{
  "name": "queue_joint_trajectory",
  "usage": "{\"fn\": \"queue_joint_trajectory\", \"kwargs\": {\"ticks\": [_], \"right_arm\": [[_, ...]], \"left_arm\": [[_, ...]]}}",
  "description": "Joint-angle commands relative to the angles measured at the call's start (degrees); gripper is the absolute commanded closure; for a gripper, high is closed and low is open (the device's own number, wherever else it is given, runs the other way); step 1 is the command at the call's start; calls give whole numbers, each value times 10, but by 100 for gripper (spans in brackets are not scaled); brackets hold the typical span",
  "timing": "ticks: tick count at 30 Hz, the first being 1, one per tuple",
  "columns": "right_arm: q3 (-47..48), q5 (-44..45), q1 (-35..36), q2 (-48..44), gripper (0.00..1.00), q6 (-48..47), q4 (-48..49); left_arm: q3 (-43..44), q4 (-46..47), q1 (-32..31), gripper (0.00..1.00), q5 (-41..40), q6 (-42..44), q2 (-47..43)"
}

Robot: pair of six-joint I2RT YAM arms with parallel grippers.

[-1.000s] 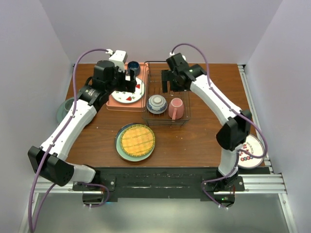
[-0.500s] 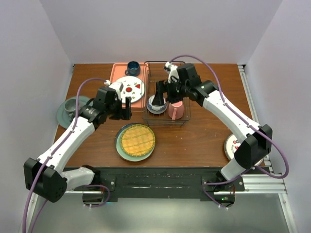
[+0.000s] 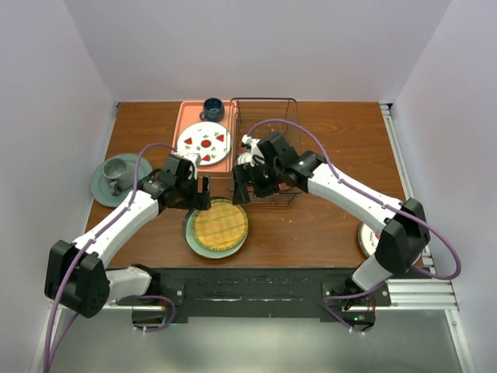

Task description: Load the mixed dishes into the dish rack

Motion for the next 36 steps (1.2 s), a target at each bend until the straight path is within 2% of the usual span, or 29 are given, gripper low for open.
{"fn": "queue_joint_trajectory", "kwargs": {"ticks": [1, 8, 13, 17, 19, 22, 23, 25, 26, 29, 32, 36], "right_arm": [[-20, 58, 28, 7, 13, 44, -15], [-86, 98, 53, 30, 23, 95, 38], [-131, 151, 64, 50, 28, 142, 128], [-172, 173, 78, 54, 30, 167, 244], [-187, 178, 82, 60, 31, 182, 264], [-186, 190, 88, 78, 31, 185, 266], [-188, 194, 89, 82, 32, 184, 262], [-196, 199, 91, 84, 33, 188, 254], [-201, 200, 92, 81, 34, 189, 252], [-227, 206, 92, 68, 38, 199, 237], [-258, 211, 93, 45, 45, 211, 232], [-285, 222, 94, 15, 55, 218, 205]], "left_arm": [[-19, 21, 4, 15, 29, -7, 10], [-30, 25, 4, 18, 41, -16, 16], [-43, 27, 4, 21, 60, -37, 18], [-63, 29, 4, 23, 76, -50, 18], [-67, 31, 4, 23, 83, -52, 17], [-76, 34, 4, 27, 96, -54, 10], [-83, 40, 4, 33, 101, -55, 4], [-90, 43, 4, 38, 116, -58, -2], [-97, 48, 4, 44, 119, -59, -7], [-107, 50, 4, 52, 130, -62, -18], [-114, 48, 4, 57, 133, -63, -31], [-117, 41, 4, 59, 132, -63, -47]]}}
